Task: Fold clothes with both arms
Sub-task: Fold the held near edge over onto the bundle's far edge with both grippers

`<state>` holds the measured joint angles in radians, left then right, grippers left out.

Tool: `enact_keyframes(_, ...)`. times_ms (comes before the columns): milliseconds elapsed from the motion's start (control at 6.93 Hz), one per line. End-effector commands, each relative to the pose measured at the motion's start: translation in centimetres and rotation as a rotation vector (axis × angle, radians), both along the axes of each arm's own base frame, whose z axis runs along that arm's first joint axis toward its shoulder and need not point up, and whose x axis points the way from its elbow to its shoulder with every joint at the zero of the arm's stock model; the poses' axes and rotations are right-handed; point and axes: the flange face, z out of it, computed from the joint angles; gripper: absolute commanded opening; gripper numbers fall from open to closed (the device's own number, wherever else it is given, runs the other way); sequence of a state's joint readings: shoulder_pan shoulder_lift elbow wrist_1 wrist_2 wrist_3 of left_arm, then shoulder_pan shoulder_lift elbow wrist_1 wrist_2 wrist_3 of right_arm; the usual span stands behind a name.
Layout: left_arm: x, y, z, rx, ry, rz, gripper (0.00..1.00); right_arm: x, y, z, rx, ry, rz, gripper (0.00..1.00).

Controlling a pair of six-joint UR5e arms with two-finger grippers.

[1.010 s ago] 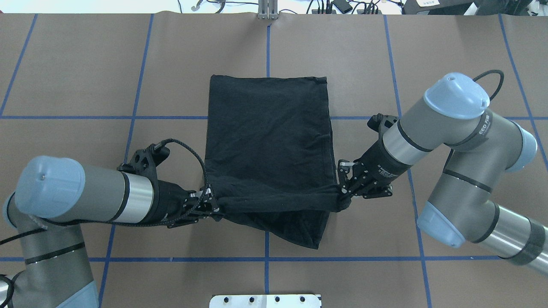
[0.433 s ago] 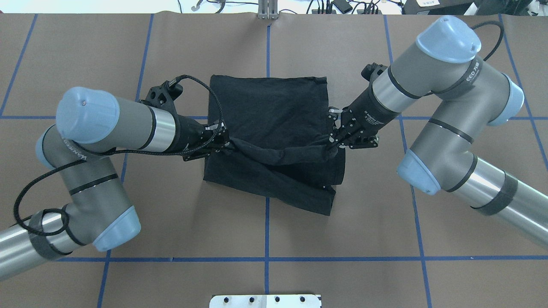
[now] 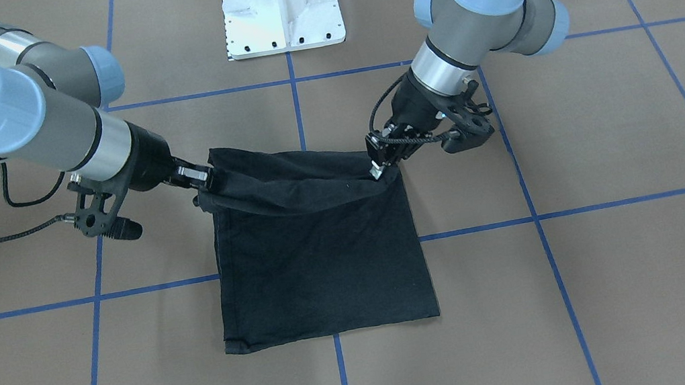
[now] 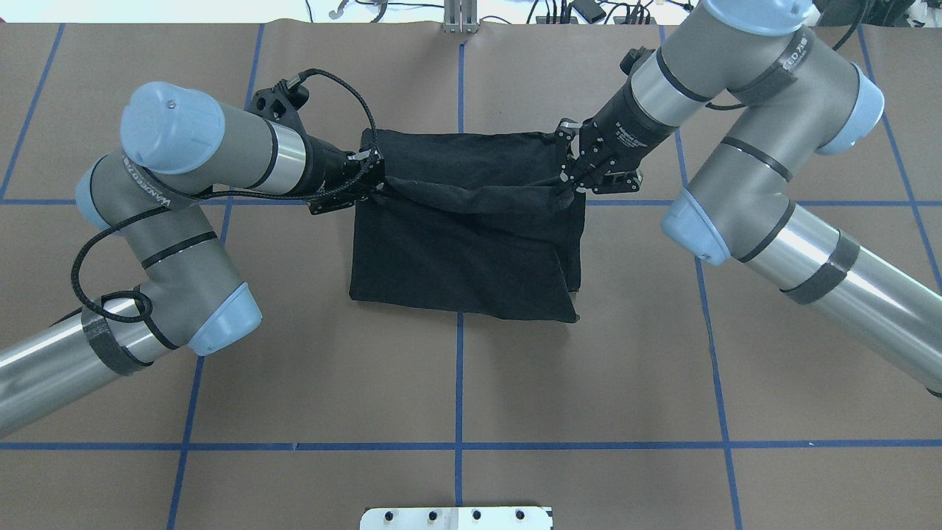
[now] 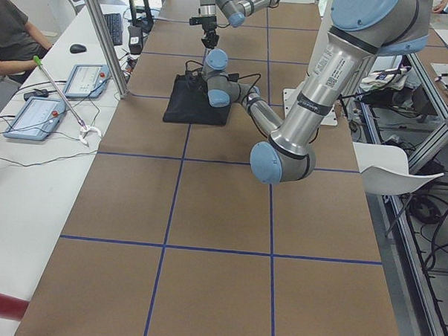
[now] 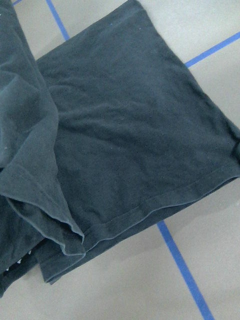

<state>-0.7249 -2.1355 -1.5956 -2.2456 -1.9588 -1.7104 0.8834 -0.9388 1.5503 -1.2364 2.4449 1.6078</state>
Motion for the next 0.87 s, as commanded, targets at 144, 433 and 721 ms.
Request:
enact_keyframes(144,-0.1,-3.8,-0.1,-0.004,-0.025,-0.039,0.00,-2.5,-6.5,-1.1,-0.021,0.066,0.068,0.00)
enact_keyframes(433,1.5,-5.6,0.8,-0.002,-0.034,-0.038,0.00,-3.7,-8.5,-1.1,-0.023,0.105,0.102,0.00)
enact_keyframes(721,3.0,-7.0,3.1,-0.002,-0.037,-0.039,0.00,-5.1,-9.1,-0.4,-0.025,0.140,0.119,0.00)
